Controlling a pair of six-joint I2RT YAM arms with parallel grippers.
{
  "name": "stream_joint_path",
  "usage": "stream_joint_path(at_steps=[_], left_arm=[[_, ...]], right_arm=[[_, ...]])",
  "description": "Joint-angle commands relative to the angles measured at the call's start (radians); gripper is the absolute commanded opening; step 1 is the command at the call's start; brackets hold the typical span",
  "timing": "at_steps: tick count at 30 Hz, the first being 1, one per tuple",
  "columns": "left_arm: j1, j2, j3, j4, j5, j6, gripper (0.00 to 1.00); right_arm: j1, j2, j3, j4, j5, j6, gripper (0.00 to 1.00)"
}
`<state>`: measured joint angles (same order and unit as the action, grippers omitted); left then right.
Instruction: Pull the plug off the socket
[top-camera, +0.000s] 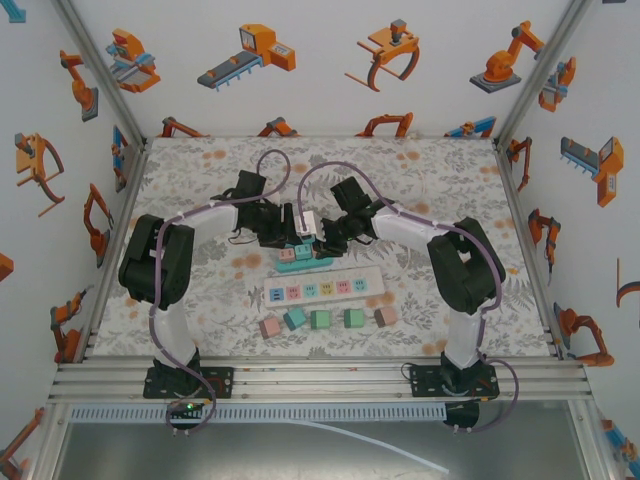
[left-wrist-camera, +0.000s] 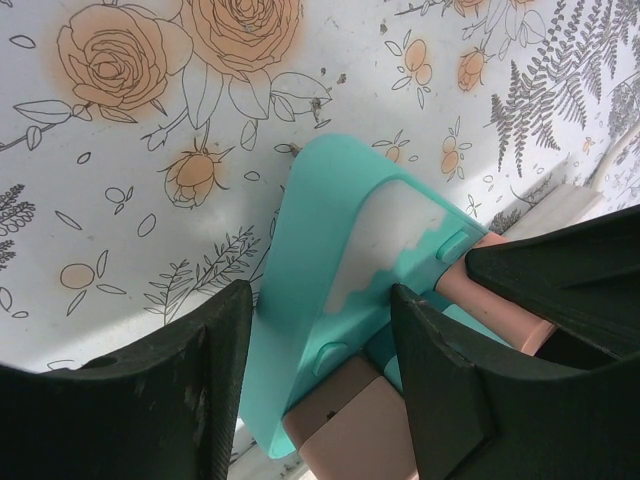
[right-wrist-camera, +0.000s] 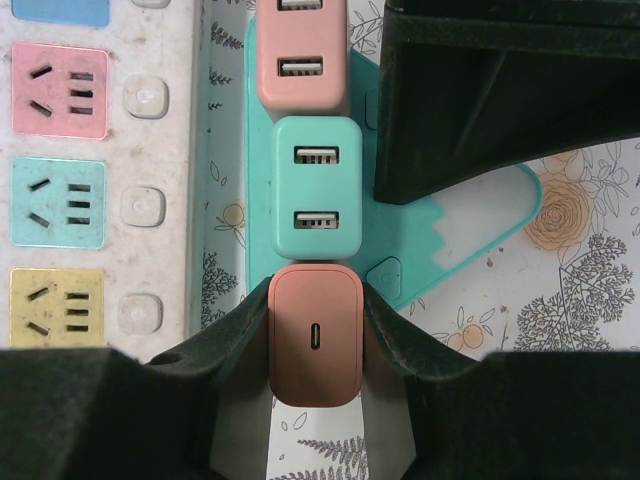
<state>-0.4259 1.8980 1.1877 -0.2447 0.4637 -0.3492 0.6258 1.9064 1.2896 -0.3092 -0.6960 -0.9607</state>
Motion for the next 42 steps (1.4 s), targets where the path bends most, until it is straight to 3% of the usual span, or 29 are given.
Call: stream_joint_path(at_steps=[1,29,33,39,42], left_arm=[[-0.007,0.07,-0.021,-0.101,-0.141,0.056,0.54],[-0.006,0.101,-0.011,-0.121,-0.229,0.036,0.52],[-0.014,0.078,-0.009,-0.099,-0.105,0.086,0.53],[-0.011,0.035,-0.035,0.018,0.064,0.054,0.74],[-0.011,0.052,-0.025,0.045,0.104,0.044,0.77]], right_arm=[[0.003,-0.025,0.059,0.035,-0.076,0.03,0.27],[0.015,-0.224,-0.047,0.089,-0.059,0.055,0.18],[0.012,-0.191,-0.071,0.111,-0.042,0.056,0.17],[0.019,-0.037,-0.027,0.136,-0.042,0.06,0.16],[0.029,0.009,-0.002,0.144,-0.052,0.06,0.16]])
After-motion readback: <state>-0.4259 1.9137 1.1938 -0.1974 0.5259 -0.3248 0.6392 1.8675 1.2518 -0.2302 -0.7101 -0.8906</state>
